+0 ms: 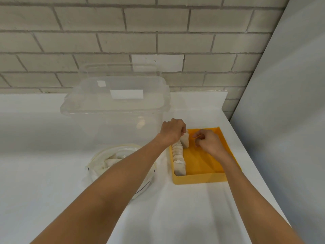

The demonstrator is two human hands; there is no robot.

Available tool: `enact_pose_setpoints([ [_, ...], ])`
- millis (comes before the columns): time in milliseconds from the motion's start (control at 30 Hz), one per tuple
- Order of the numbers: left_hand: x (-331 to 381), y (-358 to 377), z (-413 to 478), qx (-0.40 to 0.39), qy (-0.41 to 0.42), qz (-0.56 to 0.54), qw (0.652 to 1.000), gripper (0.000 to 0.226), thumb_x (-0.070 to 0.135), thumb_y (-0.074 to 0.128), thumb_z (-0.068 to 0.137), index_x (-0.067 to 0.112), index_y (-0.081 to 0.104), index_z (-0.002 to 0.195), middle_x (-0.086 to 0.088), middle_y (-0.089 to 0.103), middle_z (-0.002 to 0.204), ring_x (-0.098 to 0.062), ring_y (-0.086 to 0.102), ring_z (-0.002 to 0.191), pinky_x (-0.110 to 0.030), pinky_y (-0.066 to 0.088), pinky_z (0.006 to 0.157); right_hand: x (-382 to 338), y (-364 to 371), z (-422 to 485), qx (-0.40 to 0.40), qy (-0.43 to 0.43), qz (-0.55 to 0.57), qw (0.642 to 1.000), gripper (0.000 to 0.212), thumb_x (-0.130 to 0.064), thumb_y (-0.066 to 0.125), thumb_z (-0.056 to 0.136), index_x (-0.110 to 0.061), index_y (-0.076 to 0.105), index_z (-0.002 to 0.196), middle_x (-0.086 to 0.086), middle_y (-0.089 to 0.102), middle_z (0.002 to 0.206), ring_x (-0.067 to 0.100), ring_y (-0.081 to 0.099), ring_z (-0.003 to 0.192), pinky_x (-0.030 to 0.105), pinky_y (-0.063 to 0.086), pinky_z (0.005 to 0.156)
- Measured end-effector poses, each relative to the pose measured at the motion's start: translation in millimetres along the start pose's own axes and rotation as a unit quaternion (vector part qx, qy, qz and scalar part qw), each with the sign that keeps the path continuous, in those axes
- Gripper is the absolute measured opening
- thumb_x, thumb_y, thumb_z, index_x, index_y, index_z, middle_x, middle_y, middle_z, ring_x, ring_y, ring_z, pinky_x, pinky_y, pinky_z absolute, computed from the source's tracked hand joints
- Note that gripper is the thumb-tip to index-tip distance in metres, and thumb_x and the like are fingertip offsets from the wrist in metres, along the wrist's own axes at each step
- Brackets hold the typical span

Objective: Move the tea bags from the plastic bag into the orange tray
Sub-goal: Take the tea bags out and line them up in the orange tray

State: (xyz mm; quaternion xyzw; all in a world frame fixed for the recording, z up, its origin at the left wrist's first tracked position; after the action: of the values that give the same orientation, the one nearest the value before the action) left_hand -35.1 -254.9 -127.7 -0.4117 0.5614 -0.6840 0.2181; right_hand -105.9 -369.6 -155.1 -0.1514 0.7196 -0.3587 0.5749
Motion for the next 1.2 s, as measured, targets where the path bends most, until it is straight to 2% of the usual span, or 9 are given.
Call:
enact_pose_setpoints([
  [233, 4, 2, -4, 0.023, 0.015, 0.016, 0.999, 0.023, 0.003, 0.05, 0.093, 0.016, 0.061, 0.109, -0.006, 0.06, 0.116, -0.025, 0.056, 0.105, -0.033, 0.04, 0.085, -2, -1, -3, 0.002, 0.0, 0.003, 1.0, 0.014, -0.005, 0.058, 0.088, -0.015, 0.066, 0.096, 0.006, 0.069, 0.086, 0.016, 0.065, 0.074, 0.015, 0.043, 0.055],
  [333, 1, -1, -9, 0.023, 0.016, 0.009, 1.0, 0.029, 0.001, 0.046, 0.093, 0.016, 0.058, 0.115, -0.008, 0.057, 0.119, -0.025, 0.055, 0.106, -0.031, 0.039, 0.082, -7, -4, -5, 0.002, -0.006, 0.01, 1.0, 0.015, -0.004, 0.057, 0.088, -0.015, 0.066, 0.095, 0.008, 0.07, 0.091, 0.019, 0.068, 0.079, 0.021, 0.05, 0.064],
  [533, 4, -32, -42, 0.012, 0.055, -0.105, 0.993, 0.025, 0.009, 0.053, 0.09, 0.015, 0.065, 0.111, -0.004, 0.065, 0.109, -0.019, 0.06, 0.099, -0.037, 0.052, 0.085, -45, -11, -18, 0.002, -0.055, 0.023, 0.998, 0.021, -0.003, 0.054, 0.087, -0.011, 0.069, 0.1, 0.007, 0.071, 0.087, 0.02, 0.069, 0.079, 0.028, 0.054, 0.072],
  [667, -17, -64, -88, -0.015, 0.059, -0.168, 0.984, 0.019, 0.01, 0.059, 0.089, 0.017, 0.071, 0.102, 0.008, 0.067, 0.089, 0.001, 0.059, 0.076, -0.011, 0.048, 0.076, -91, 9, -34, -0.043, -0.1, 0.029, 0.994, 0.017, -0.009, 0.059, 0.088, -0.019, 0.07, 0.096, 0.0, 0.072, 0.082, 0.01, 0.07, 0.073, 0.017, 0.052, 0.066],
  [767, -55, -74, -125, -0.065, 0.014, -0.175, 0.982, 0.012, 0.016, 0.065, 0.088, 0.019, 0.072, 0.096, 0.017, 0.065, 0.079, 0.016, 0.057, 0.068, 0.001, 0.04, 0.067, -129, 38, -53, -0.11, -0.139, 0.049, 0.983, 0.015, -0.009, 0.059, 0.088, -0.018, 0.069, 0.095, 0.001, 0.072, 0.081, 0.009, 0.071, 0.071, 0.018, 0.052, 0.067],
  [867, -100, -73, -154, -0.1, -0.047, -0.168, 0.98, 0.011, 0.017, 0.065, 0.087, 0.024, 0.073, 0.091, 0.016, 0.07, 0.079, 0.008, 0.061, 0.074, -0.003, 0.043, 0.068, -161, 73, -71, -0.167, -0.172, 0.053, 0.969, 0.016, -0.006, 0.058, 0.087, -0.017, 0.068, 0.092, 0.004, 0.071, 0.082, 0.013, 0.072, 0.072, 0.025, 0.052, 0.066],
  [1033, -152, -57, -172, -0.084, -0.123, -0.086, 0.985, 0.023, 0.005, 0.056, 0.086, 0.017, 0.071, 0.097, 0.004, 0.067, 0.092, -0.01, 0.06, 0.08, -0.017, 0.044, 0.073, -183, 140, -87, -0.237, -0.209, -0.023, 0.948, 0.023, 0.0, 0.051, 0.086, -0.011, 0.07, 0.093, 0.003, 0.068, 0.074, 0.011, 0.068, 0.062, 0.008, 0.046, 0.055],
  [1100, -163, -51, -173, -0.057, -0.142, -0.043, 0.987, 0.028, 0.001, 0.051, 0.087, 0.014, 0.07, 0.103, -0.002, 0.067, 0.1, -0.016, 0.062, 0.084, -0.024, 0.048, 0.076, -182, 162, -85, -0.238, -0.214, -0.063, 0.945, 0.026, 0.003, 0.05, 0.084, -0.007, 0.07, 0.097, 0.0, 0.065, 0.073, 0.012, 0.064, 0.064, 0.014, 0.052, 0.063],
  [1200, -169, -40, -177, -0.055, -0.166, 0.047, 0.983, 0.024, 0.012, 0.054, 0.09, 0.013, 0.064, 0.112, -0.008, 0.061, 0.112, -0.026, 0.061, 0.097, -0.031, 0.047, 0.075, -172, 188, -77, -0.236, -0.187, -0.115, 0.947, 0.034, 0.003, 0.047, 0.084, -0.005, 0.065, 0.111, 0.013, 0.065, 0.102, 0.024, 0.063, 0.082, 0.036, 0.056, 0.081],
])
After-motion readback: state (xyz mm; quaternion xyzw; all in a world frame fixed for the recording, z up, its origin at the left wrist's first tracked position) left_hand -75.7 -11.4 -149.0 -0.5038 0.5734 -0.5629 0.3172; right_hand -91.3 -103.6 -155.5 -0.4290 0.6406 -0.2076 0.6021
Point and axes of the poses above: each hand's wrist, its own z-axis towards the middle knuckle, its own y-axis out of the palm, x = y × z, the point moved 9 cm from there along z, towards the middle knuckle
